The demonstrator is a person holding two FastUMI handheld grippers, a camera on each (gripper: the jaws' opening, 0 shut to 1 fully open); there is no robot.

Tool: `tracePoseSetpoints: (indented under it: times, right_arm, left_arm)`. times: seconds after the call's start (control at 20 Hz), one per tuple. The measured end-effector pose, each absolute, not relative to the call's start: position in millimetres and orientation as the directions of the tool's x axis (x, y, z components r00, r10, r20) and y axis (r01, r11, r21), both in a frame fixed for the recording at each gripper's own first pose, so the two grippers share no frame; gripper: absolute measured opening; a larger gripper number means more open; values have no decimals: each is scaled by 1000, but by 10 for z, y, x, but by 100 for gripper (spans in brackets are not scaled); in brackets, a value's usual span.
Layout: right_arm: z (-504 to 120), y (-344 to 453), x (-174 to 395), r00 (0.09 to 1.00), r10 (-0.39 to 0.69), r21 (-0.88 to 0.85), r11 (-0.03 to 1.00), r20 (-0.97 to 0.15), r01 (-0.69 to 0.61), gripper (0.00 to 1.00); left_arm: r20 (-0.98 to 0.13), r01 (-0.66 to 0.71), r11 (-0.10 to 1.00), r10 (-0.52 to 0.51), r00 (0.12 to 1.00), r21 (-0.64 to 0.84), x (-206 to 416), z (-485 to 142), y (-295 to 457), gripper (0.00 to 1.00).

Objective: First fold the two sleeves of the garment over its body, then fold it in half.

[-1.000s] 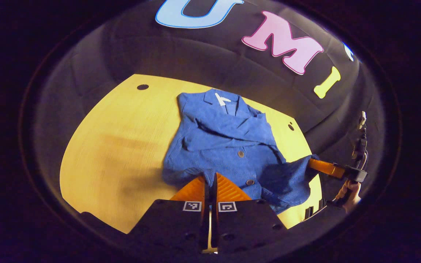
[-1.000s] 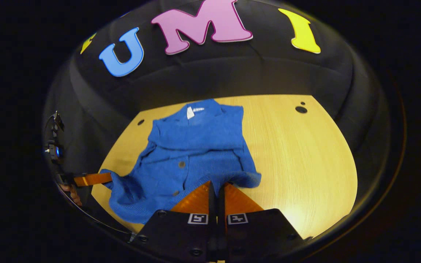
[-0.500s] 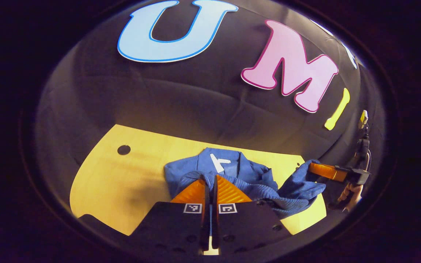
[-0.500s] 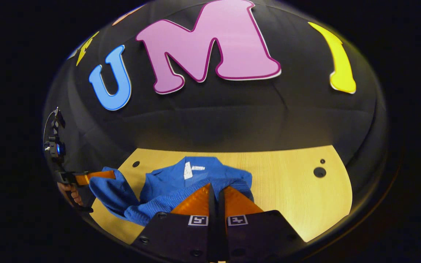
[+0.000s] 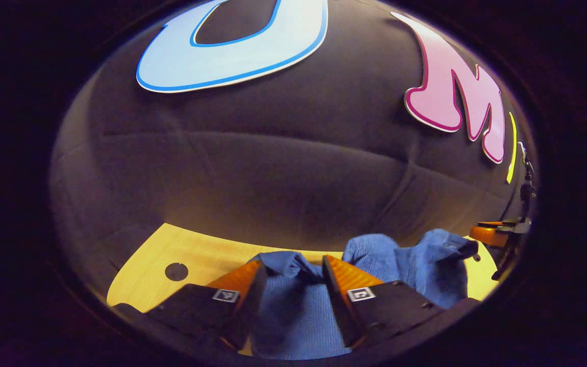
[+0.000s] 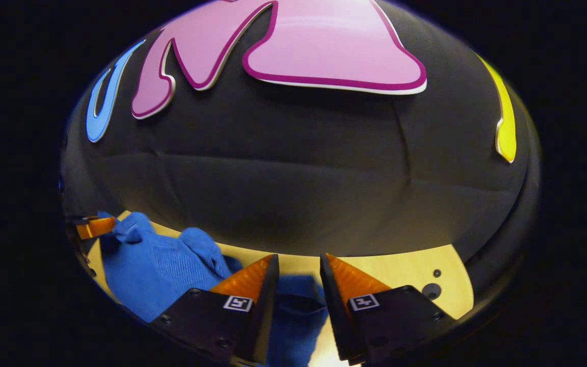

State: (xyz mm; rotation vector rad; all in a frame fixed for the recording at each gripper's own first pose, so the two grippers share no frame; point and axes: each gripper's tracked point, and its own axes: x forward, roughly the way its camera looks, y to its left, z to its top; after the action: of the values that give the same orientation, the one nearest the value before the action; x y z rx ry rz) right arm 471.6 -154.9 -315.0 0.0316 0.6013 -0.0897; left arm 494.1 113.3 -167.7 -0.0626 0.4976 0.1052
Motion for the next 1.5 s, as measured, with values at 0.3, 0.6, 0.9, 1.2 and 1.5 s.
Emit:
tracePoseSetpoints:
  times: [0.3,0.6,0.9,1.2,1.5]
  right_arm:
    - [-2287,-1584,4209,910,-116,1,992,-398,127,99]
    - [-1017,-1426,3239,964,-219,-177,965,-149,192,98]
    - [-151,-853,1954,975,-221,-100,971,-39,216,96]
    - [38,-272,747,984,-171,-17,985,-38,171,96]
    - [46,280,-201,996,-90,49,995,16,89,96]
  left_arm:
    - [-417,-153,988,134,899,-11,4312,-1245,949,82]
    - [-227,-66,995,47,973,-75,3179,-354,560,81]
    - [158,-24,1000,23,987,5,1779,639,504,79]
    - [222,31,998,-19,975,-52,381,550,206,79]
    - [116,-40,992,54,992,-120,-458,-62,391,79]
